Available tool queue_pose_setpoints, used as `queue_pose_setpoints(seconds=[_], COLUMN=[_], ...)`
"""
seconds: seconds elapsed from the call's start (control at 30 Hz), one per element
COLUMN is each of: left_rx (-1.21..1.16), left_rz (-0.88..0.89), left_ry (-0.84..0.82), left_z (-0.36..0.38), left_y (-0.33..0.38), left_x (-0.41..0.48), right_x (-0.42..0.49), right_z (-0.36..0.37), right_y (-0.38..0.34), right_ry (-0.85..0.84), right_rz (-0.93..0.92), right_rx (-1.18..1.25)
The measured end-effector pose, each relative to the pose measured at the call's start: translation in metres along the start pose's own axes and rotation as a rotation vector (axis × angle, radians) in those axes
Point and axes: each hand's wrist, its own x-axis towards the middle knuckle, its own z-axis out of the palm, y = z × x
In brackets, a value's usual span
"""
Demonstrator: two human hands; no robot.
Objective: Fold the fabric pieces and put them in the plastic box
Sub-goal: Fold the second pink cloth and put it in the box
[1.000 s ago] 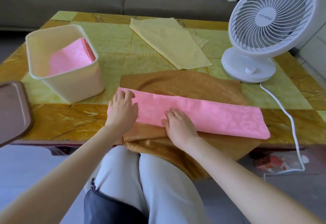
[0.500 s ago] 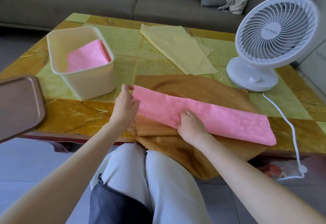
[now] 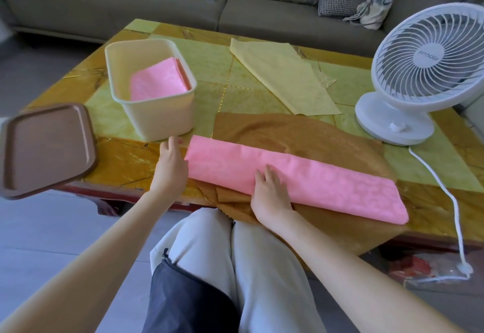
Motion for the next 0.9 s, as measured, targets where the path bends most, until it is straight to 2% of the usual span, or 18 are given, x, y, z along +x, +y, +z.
queue_pose_setpoints(seconds=[0.1,0.23,0.33,0.4,0.5,0.6,0.7,0.8,0.9], left_rx=[-0.004,0.088,0.16,0.124,-0.074,-0.206,-0.291,-0.336,-0.325], left_rz=[-0.143,-0.204,-0.265,-0.314,-0.341,-0.208,-0.054,0.13,0.345], left_ry=[-0.025,-0.125,-0.185,-0.2,-0.205,-0.051,0.069,0.101,0.044], left_z=[0.002,0.006,0.005,0.003,0.0,-0.003,-0.004,0.003,0.018], left_y=[-0.007,-0.008,-0.01,-0.009,-0.002,0.018,0.051,0.087,0.114], left_x=[0.002,0.006,0.008,0.011,0.01,0.003,-0.007,-0.02,-0.036], right_x=[0.0,-0.003,-0.001,0.002,0.005,0.008,0.008,0.001,-0.009], right_z=[0.0,0.004,0.007,0.005,0.004,0.001,-0.015,-0.042,-0.075], right_y=[-0.003,-0.011,-0.016,-0.017,-0.017,-0.018,-0.02,-0.022,-0.012], right_ry=[0.014,0.002,-0.022,-0.021,0.0,0.006,0.012,0.175,0.308], right_rz=[-0.066,-0.222,-0.227,-0.216,-0.213,-0.199,-0.199,-0.264,-0.156], right_rx=[0.001,-0.001,-0.014,-0.002,0.009,0.047,0.342,0.718,0.955])
